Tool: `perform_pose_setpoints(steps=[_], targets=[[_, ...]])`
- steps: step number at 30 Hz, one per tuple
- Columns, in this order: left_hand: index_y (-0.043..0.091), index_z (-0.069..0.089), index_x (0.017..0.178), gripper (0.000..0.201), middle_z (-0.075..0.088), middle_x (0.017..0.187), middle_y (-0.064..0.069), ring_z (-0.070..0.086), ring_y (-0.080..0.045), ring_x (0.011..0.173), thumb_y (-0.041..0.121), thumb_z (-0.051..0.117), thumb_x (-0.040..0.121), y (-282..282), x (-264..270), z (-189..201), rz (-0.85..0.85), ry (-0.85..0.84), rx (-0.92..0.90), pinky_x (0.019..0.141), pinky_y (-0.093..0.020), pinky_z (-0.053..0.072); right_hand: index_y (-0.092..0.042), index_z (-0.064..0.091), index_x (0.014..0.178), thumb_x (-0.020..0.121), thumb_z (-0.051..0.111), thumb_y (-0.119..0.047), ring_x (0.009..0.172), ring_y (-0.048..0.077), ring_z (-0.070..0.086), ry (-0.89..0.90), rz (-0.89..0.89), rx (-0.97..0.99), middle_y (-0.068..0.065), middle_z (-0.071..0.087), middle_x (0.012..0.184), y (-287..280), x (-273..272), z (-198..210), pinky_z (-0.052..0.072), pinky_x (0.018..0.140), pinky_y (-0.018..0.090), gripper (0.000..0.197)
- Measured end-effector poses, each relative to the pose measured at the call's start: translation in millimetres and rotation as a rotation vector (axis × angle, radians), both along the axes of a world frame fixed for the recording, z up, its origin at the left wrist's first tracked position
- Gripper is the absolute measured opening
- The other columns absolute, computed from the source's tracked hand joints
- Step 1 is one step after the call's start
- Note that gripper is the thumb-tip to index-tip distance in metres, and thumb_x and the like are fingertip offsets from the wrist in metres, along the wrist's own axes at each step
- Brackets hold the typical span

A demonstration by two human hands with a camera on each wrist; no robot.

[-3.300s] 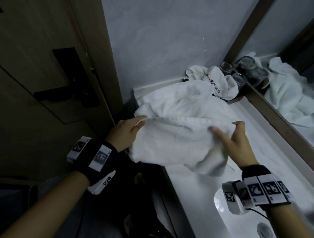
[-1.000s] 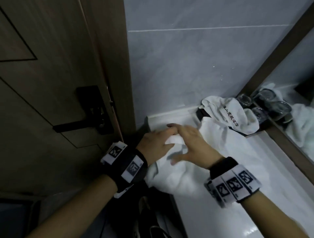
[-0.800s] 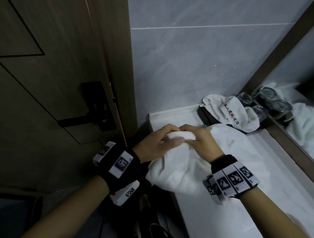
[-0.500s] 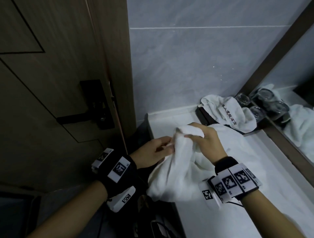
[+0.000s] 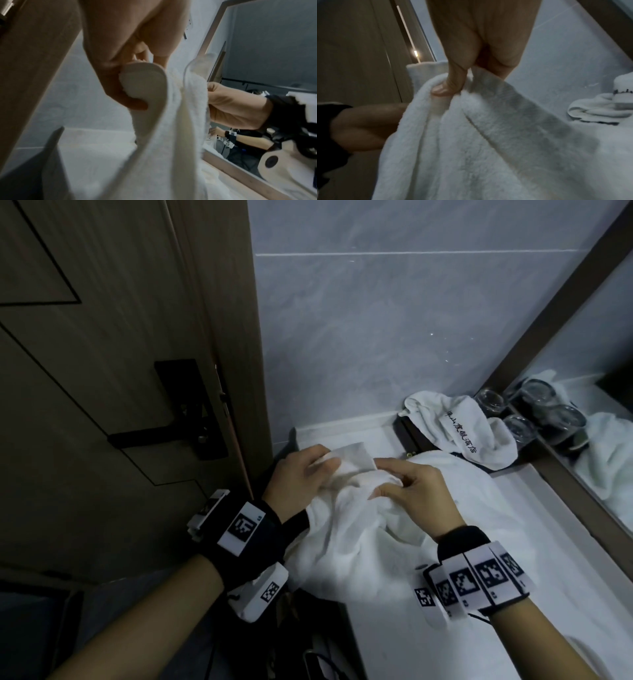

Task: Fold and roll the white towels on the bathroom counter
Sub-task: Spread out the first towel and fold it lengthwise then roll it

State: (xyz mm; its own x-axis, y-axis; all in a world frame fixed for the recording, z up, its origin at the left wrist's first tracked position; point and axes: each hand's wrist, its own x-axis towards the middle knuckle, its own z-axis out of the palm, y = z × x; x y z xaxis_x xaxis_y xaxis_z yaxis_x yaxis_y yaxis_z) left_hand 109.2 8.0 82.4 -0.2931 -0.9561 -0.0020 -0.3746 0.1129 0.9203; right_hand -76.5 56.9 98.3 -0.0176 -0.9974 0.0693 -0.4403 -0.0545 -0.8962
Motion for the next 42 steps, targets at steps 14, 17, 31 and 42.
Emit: perform_pose_setpoints(steps=[14, 17, 31, 42], targets=[[0.029, 0.051, 0.085, 0.018, 0.055, 0.077, 0.009, 0.054, -0.005, 0.075, 0.017, 0.043, 0.096, -3.3, 17.0, -2.9, 0.031, 0.385, 0.154, 0.072, -0.024, 0.043, -0.021, 0.075, 0.078, 0.068, 0.078, -0.028, 0.067, 0.005, 0.051, 0.132, 0.005, 0.049, -0.004, 0.063, 0.074, 2.6, -8.9, 14.3, 0.036, 0.064, 0.017, 0.013], [0.024, 0.052, 0.091, 0.014, 0.061, 0.081, 0.008, 0.059, -0.003, 0.077, 0.014, 0.043, 0.095, 0.0, 15.2, -1.5, -0.025, 0.463, 0.192, 0.073, -0.022, 0.048, -0.021, 0.073, 0.073, 0.071, 0.072, -0.025, 0.07, 0.001, 0.053, -0.021, 0.089, -0.008, -0.005, 0.06, 0.074, 3.2, -3.3, 22.5, 0.035, 0.065, 0.01, 0.005], [0.017, 0.062, 0.099, 0.014, 0.066, 0.092, 0.013, 0.06, 0.01, 0.089, 0.019, 0.06, 0.086, 7.8, -6.2, 13.0, -0.177, 0.126, -0.021, 0.084, -0.017, 0.046, -0.019, 0.05, 0.085, 0.069, 0.079, -0.034, 0.056, 0.001, 0.052, -0.165, -0.213, -0.23, -0.014, 0.055, 0.061, -11.5, 39.5, -5.5, 0.041, 0.054, 0.015, 0.037], [0.024, 0.059, 0.091, 0.033, 0.066, 0.076, 0.032, 0.057, 0.017, 0.079, -0.007, 0.052, 0.079, -15.8, 30.5, 66.3, -0.238, 0.258, -0.293, 0.077, 0.0, 0.041, -0.033, 0.052, 0.11, 0.052, 0.086, -0.042, 0.099, 0.004, 0.043, 0.532, 0.052, 0.246, -0.01, 0.039, 0.119, -17.4, -17.9, -32.1, 0.045, 0.077, 0.033, 0.068]])
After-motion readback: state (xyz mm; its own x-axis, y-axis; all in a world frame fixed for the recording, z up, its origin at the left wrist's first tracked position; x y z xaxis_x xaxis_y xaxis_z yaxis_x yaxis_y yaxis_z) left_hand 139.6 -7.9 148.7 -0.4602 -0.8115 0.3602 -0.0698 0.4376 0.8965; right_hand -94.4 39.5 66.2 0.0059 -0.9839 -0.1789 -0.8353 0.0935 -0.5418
